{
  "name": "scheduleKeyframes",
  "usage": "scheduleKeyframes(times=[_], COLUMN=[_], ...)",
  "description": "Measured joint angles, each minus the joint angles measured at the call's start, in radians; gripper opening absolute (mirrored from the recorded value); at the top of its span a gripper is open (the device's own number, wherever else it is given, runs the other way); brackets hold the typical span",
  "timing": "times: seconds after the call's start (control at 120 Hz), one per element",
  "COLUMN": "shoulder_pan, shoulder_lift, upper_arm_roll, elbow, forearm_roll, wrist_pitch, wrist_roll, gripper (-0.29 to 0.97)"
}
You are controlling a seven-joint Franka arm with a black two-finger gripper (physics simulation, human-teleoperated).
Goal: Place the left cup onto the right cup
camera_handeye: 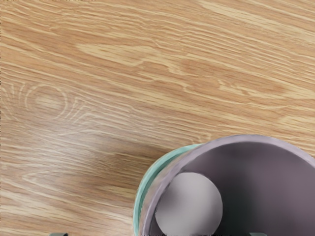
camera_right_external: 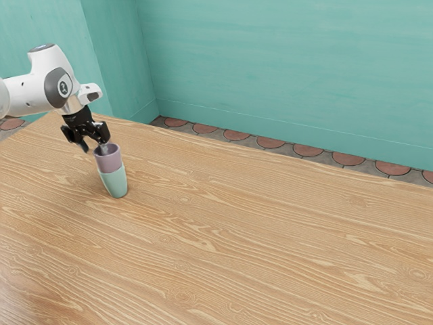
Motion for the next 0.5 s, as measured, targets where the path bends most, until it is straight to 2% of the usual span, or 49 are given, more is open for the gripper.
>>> scheduleKeyframes(times=[0.2,0.5], shoulder_pan=[0.0,-0.001], shoulder_lift=[-0.007,-0.035], upper_arm_roll=[0.0,0.0], elbow=[0.0,-0.007], forearm_roll=[0.001,0.005], wrist_pitch=[0.0,0.0], wrist_roll=[0.0,0.0], gripper=[0.61,0.66])
